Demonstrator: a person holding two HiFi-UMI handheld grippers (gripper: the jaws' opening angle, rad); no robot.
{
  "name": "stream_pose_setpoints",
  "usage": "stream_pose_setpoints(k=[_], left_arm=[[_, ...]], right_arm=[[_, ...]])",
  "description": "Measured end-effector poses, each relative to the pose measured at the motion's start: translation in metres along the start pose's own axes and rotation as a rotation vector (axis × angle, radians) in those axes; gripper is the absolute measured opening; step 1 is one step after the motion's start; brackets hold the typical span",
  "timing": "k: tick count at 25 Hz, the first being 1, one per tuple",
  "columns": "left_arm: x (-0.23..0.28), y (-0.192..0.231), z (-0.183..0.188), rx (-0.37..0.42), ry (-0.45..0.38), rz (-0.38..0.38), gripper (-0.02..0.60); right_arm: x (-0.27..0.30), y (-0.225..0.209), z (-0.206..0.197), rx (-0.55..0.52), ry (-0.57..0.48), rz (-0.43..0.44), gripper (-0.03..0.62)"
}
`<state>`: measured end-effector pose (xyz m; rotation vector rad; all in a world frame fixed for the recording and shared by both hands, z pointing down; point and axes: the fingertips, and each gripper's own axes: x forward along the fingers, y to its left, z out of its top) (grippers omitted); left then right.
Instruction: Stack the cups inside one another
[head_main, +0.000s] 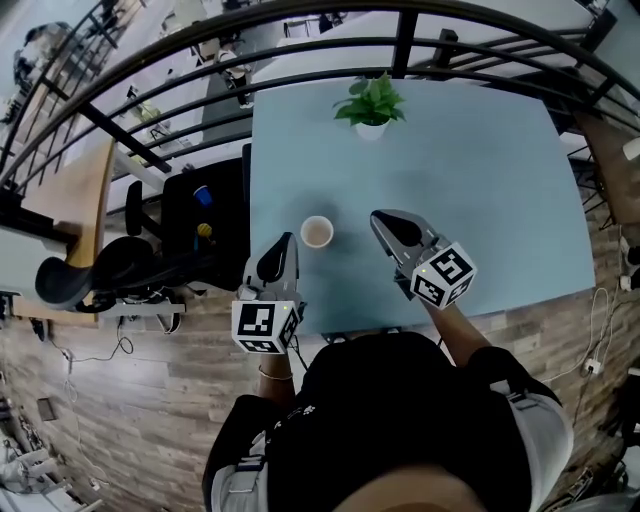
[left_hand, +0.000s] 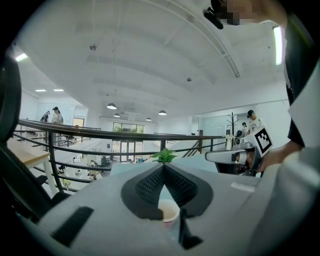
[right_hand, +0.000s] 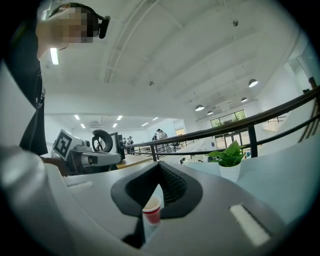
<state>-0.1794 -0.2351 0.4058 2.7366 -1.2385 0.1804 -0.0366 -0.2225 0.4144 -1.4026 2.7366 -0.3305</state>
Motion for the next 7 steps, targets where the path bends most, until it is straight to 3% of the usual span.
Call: stream_pose_setpoints(k=[7], left_arm=[[0.0036, 0.0084, -0.0045, 0.001, 0.006, -0.027, -0.008]], right_arm=[[0.0050, 0.0008, -0.0003, -0.002, -0.001, -0.023, 0.011]])
